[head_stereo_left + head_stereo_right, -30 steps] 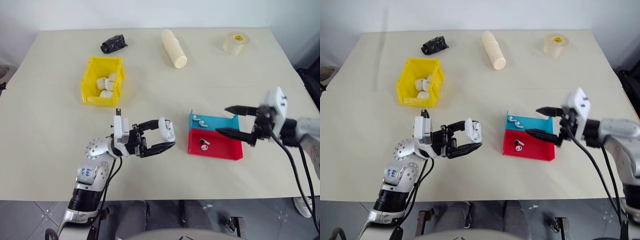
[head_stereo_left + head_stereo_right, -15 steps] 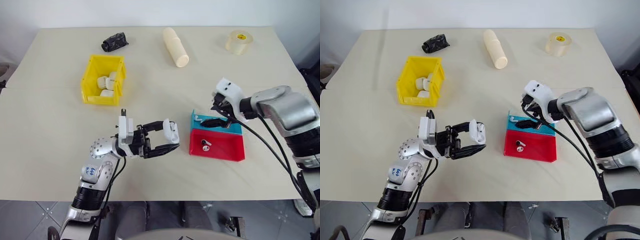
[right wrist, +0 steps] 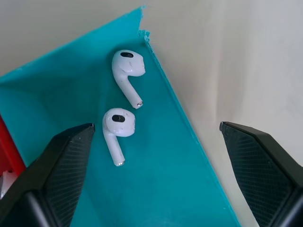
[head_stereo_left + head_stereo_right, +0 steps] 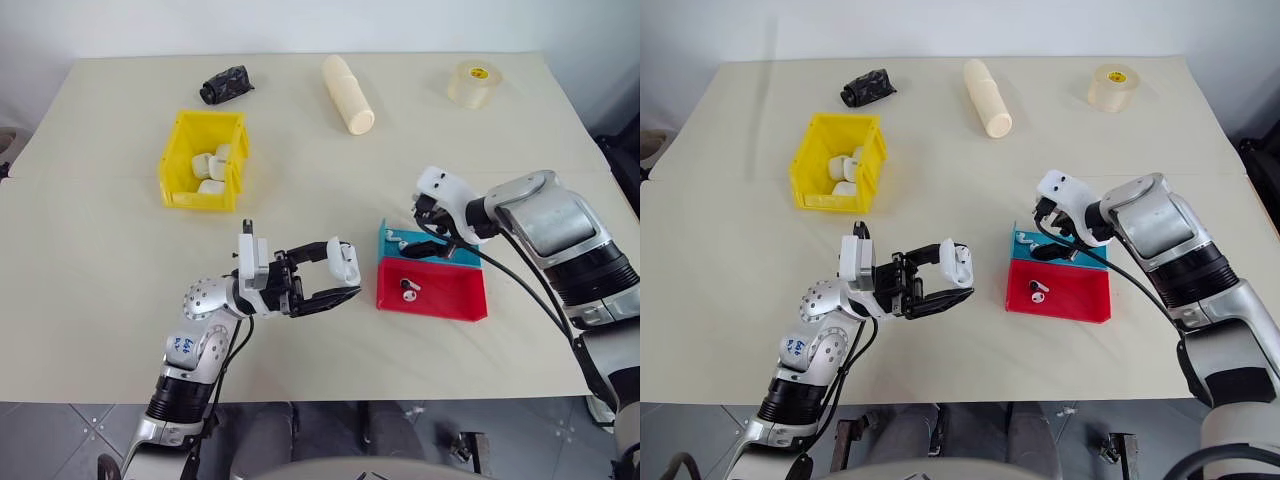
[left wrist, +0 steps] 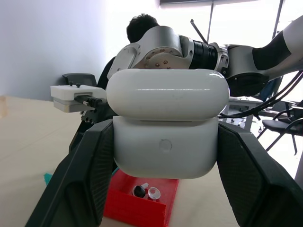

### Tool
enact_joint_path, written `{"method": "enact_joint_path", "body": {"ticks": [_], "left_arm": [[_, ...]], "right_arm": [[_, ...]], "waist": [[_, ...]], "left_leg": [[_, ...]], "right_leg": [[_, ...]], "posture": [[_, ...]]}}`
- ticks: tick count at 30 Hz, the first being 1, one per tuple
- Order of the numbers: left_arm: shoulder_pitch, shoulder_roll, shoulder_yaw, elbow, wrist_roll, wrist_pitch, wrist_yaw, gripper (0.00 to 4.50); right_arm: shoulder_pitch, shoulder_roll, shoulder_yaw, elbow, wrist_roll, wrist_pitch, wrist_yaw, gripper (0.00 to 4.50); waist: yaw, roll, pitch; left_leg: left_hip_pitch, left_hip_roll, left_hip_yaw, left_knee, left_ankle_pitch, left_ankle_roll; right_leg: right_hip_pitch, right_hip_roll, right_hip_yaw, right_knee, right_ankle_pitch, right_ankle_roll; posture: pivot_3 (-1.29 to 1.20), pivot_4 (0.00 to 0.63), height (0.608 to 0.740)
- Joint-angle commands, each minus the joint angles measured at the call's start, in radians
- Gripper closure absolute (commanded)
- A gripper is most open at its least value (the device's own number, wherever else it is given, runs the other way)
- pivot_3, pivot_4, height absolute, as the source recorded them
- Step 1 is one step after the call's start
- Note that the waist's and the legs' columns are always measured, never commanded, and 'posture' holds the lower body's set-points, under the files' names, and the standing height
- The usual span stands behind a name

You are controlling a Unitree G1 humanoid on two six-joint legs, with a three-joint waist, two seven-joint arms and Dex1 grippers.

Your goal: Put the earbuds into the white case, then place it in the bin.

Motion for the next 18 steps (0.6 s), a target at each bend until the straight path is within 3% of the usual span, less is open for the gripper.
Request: {"method": "enact_joint_path", "body": {"ticks": [1,5,18], "left_arm": [[-0.013,-0.004,-0.004,-0.035,0.001,-0.021,0.002,1.70],[-0.016,0.000,-0.002,-0.034,0.000,-0.019,0.000,1.70],[-0.024,0.005,0.005,-0.030,0.000,-0.021,0.001,1.70]], "right_arm": [[-0.021,0.005,-0.001,-0.010,-0.023,-0.012,0.022,1.29],[-0.013,0.003,0.010,-0.018,-0.038,-0.021,0.053,2.69],[-0.012,0.014,0.016,-0.004,-0.093,-0.054,0.106,2.69]], "waist": [[0.000,0.000,0.000],[0.000,0.000,0.000],[0.000,0.000,0.000]], "left_leg": [[0.000,0.000,0.000,0.000,0.000,0.000],[0.000,0.000,0.000,0.000,0.000,0.000],[0.000,0.000,0.000,0.000,0.000,0.000]], "right_leg": [[0.000,0.000,0.000,0.000,0.000,0.000],[0.000,0.000,0.000,0.000,0.000,0.000],[0.000,0.000,0.000,0.000,0.000,0.000]], "posture": [[0.00,0.150,0.740],[0.00,0.150,0.740],[0.00,0.150,0.740]]}}
